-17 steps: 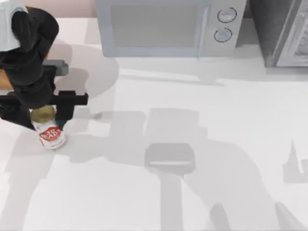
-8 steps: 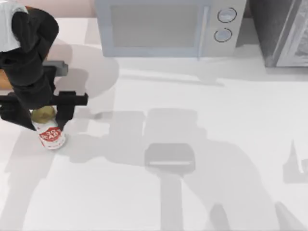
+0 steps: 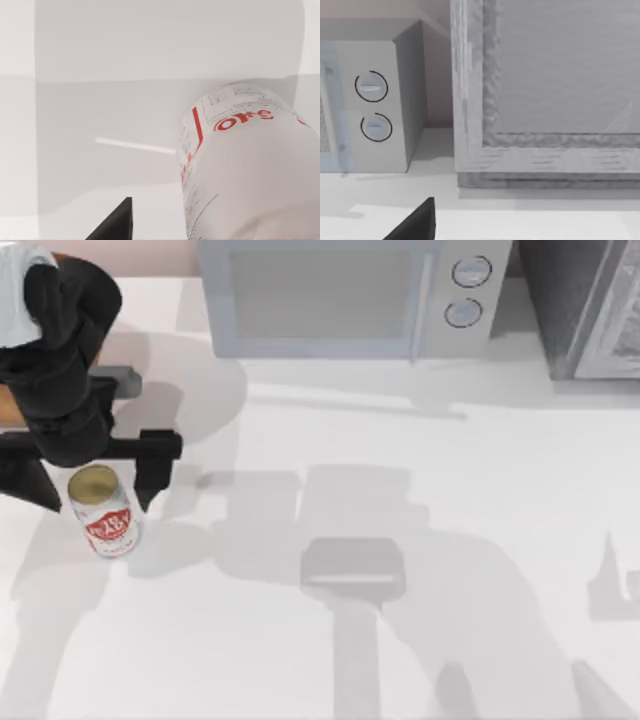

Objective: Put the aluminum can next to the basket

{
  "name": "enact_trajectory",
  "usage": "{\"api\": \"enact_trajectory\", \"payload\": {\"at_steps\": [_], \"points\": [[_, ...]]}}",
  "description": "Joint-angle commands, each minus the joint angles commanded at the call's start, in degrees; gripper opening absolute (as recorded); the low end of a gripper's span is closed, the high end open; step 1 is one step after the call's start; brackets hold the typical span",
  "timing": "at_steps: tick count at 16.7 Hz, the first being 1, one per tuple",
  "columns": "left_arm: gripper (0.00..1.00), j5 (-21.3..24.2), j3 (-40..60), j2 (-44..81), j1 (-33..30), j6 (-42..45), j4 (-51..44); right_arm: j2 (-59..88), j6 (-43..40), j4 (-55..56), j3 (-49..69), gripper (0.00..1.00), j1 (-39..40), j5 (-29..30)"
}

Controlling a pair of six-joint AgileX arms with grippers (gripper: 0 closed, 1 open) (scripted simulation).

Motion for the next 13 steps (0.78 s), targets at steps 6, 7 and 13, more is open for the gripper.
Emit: {"api": "enact_trajectory", "payload": {"at_steps": [6,7,13], "points": [[1.0,0.0,0.01,-0.01,-0.07,0.0,-0.01,0.0,0.0,0.0,0.0,1.0,0.0,0.0],[1.0,0.01,0.2,-0.05,-0.08,0.0,-0.22,0.0,0.0,0.0,0.0,1.0,0.0,0.0],[1.0,0.0,5.69,-1.66,-0.13,-0.07,-7.75,0.0,0.0,0.0,0.0,1.0,0.0,0.0]]}}
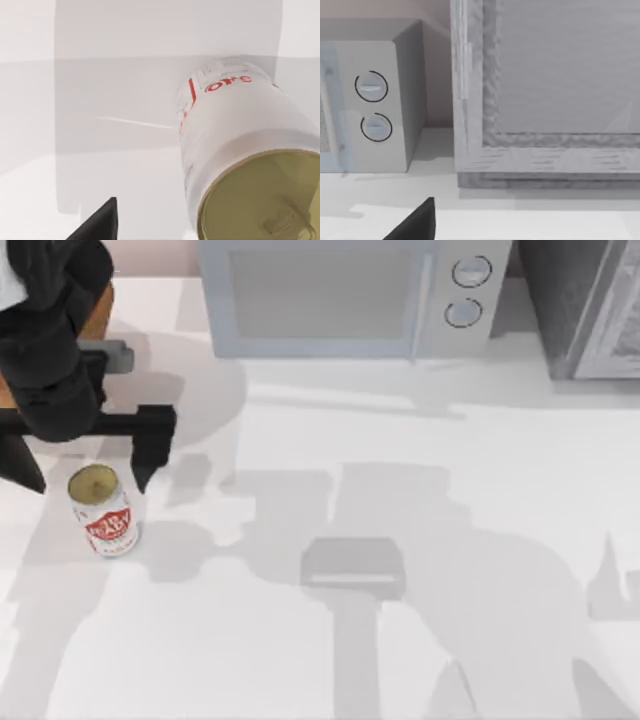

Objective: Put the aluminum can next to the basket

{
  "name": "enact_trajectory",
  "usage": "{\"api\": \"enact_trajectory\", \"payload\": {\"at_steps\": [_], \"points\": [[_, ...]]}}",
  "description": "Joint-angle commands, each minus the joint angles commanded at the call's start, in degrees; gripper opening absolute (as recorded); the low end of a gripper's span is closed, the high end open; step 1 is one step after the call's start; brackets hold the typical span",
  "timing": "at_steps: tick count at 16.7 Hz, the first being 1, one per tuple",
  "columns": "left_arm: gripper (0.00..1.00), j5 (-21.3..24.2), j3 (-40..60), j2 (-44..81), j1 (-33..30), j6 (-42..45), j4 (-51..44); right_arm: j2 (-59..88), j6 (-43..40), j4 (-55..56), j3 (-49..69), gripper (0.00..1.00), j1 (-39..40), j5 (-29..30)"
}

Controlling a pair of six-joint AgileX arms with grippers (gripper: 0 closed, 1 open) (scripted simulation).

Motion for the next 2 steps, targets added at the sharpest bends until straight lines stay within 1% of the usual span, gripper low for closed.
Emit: {"api": "enact_trajectory", "payload": {"at_steps": [2], "points": [[1.0,-0.01,0.78,-0.48,-0.02,-0.03,-0.84,0.0,0.0,0.0,0.0,1.0,0.0,0.0]]}}
